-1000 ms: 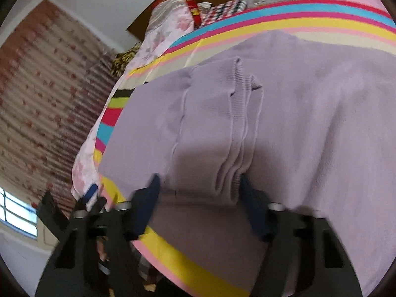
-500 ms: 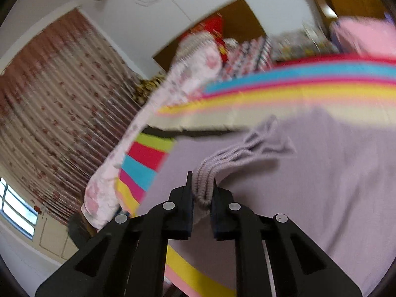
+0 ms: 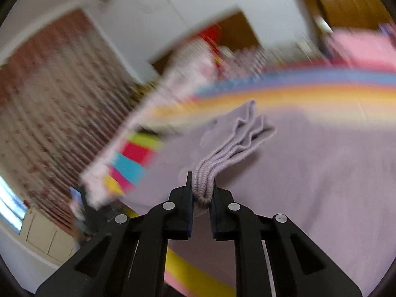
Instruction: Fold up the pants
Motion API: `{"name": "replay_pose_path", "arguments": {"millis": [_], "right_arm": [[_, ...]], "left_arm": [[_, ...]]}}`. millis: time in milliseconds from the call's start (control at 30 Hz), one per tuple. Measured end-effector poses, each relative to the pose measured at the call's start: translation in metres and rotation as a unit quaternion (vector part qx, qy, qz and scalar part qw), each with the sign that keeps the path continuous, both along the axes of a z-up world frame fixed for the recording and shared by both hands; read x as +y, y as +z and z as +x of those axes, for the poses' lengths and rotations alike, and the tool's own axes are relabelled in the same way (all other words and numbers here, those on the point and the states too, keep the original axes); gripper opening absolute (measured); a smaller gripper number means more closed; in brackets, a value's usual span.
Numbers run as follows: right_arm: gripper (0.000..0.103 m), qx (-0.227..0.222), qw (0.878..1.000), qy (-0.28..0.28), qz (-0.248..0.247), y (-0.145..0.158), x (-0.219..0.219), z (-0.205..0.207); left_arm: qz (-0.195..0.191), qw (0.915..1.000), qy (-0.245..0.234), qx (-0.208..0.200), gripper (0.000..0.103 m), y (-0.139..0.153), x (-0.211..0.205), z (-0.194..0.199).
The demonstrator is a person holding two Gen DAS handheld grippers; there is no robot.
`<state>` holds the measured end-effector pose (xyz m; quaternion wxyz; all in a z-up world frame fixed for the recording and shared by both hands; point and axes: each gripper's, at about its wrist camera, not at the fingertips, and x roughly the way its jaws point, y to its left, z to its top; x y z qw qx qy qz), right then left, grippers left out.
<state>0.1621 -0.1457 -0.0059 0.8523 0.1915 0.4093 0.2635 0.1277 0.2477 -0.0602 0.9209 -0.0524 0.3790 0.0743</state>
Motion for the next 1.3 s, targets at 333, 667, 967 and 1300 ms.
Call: {"name": "replay_pose_path", "arguments": {"millis": [333,667,967,1300], "right_arm": [[0.013,0.014,1.0,0.0,0.001,-0.032,-0.001,-0.006],[0.022,0.03,0.999,0.02,-0.036,-0.049,-0.002,-0.013],[0.047,-0.083,0.984,0.015,-0.155,0.0,0.007,-0.003],[0.052,-0.068,0.958,0.112,-0.254,-0.036,0.071,0.07]], "left_arm": [[-0.002,0.9999,0.011,0.007,0.102,-0.001,0.0,0.002],[0.069,0.9968,-0.04,0.014,0.101,0.011,-0.013,-0.019],[0.015,0.9879,-0.127,-0.087,0.101,0.107,-0.044,-0.042],[0.072,0.9859,-0.127,0.083,0.101,0.037,-0.122,0.136]]}}
